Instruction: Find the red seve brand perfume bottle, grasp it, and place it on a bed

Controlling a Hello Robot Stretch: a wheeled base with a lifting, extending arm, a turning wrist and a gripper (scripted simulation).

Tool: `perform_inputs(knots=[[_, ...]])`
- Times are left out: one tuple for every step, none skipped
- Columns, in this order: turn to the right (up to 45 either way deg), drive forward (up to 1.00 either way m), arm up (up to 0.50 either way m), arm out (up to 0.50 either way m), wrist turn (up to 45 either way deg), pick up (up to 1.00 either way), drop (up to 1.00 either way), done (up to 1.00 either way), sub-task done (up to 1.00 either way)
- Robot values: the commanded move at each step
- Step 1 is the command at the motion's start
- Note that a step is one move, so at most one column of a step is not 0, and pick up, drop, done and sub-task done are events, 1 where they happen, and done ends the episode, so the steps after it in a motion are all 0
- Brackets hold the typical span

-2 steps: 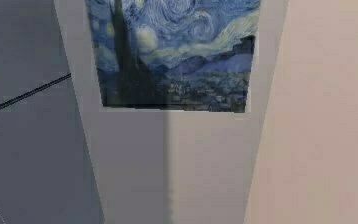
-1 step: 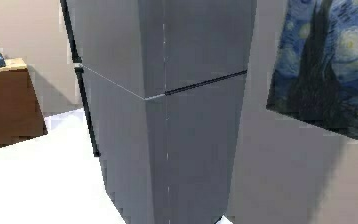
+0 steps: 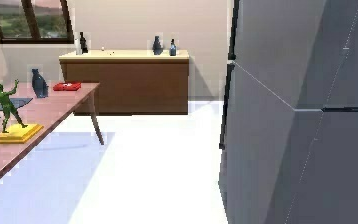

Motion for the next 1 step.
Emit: perform_inputs(knots=[[0.0,0.1,0.0,0.0,0.0,0.0,0.0,0.0,0.0]])
